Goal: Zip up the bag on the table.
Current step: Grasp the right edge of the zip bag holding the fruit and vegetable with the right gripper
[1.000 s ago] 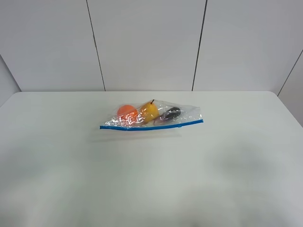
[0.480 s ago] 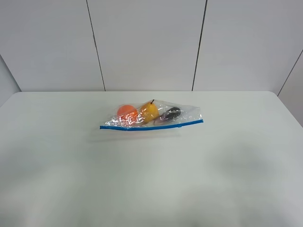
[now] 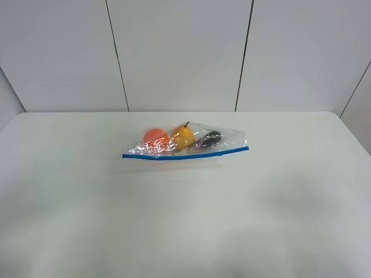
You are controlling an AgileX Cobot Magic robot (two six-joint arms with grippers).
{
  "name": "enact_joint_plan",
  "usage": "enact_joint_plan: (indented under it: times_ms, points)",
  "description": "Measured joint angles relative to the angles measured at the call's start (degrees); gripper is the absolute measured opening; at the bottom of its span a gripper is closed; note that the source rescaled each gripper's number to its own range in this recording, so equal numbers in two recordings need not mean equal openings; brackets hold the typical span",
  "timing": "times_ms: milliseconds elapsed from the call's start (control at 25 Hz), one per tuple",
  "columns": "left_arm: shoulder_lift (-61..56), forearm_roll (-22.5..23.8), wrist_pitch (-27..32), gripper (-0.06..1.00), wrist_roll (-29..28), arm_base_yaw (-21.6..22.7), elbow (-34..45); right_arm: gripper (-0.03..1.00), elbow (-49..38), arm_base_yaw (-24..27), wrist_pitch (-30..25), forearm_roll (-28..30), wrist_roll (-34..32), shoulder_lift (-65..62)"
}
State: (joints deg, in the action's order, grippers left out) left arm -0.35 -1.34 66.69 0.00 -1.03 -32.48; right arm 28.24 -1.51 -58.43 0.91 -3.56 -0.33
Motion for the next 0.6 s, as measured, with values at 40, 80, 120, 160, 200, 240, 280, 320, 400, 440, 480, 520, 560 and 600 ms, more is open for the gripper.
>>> enact_joint_plan:
  times_ms: [40,80,120,160,200,240,280,320,400,440,480,520,560,600]
  points:
    - [0.00,0.00,0.00,0.94,0.00,0.00,0.00,1.00,0.29,0.00,1.00,-0.30,0.00,0.00]
    - [0.00,0.00,0.00,0.94,0.00,0.00,0.00,1.00,0.76,0.00,2.96,-0.91,0.00,0.00]
    - [0.00,0.00,0.00,0.94,0.00,0.00,0.00,1.00,1.19,0.00,5.38,-1.81,0.00,0.13]
    - [0.00,0.00,0.00,0.94,0.00,0.00,0.00,1.00,1.51,0.00,7.43,-2.81,-0.17,0.77]
    - [0.00,0.00,0.00,0.94,0.00,0.00,0.00,1.00,1.66,0.00,9.71,-3.67,-0.65,1.95]
    - [0.00,0.00,0.00,0.94,0.00,0.00,0.00,1.00,1.66,0.00,11.90,-4.11,-1.26,4.19]
    - [0.00,0.00,0.00,0.94,0.00,0.00,0.00,1.00,1.66,0.00,13.77,-4.49,-2.05,7.23]
    - [0.00,0.00,0.00,0.94,0.00,0.00,0.00,1.00,1.66,0.00,15.54,-4.87,-2.81,10.80]
    - [0.00,0.00,0.00,0.94,0.00,0.00,0.00,1.00,1.66,0.00,20.72,-6.05,-4.57,18.15]
    - [0.00,0.00,0.00,0.94,0.00,0.00,0.00,1.00,1.66,0.00,23.64,-7.17,-5.07,22.31]
    - [0.00,0.00,0.00,0.94,0.00,0.00,0.00,0.99,1.66,0.00,26.06,-8.74,-5.63,25.93]
    - [0.00,0.00,0.00,0.94,0.00,0.00,0.00,0.98,1.79,0.00,28.48,-10.66,-5.76,30.44]
    - [0.00,0.00,0.00,0.94,0.00,0.00,0.00,0.97,2.13,0.00,30.31,-12.46,-5.76,35.11]
    - [0.00,0.00,0.00,0.94,0.00,0.00,0.00,0.97,2.55,0.00,31.59,-14.87,-5.29,39.76]
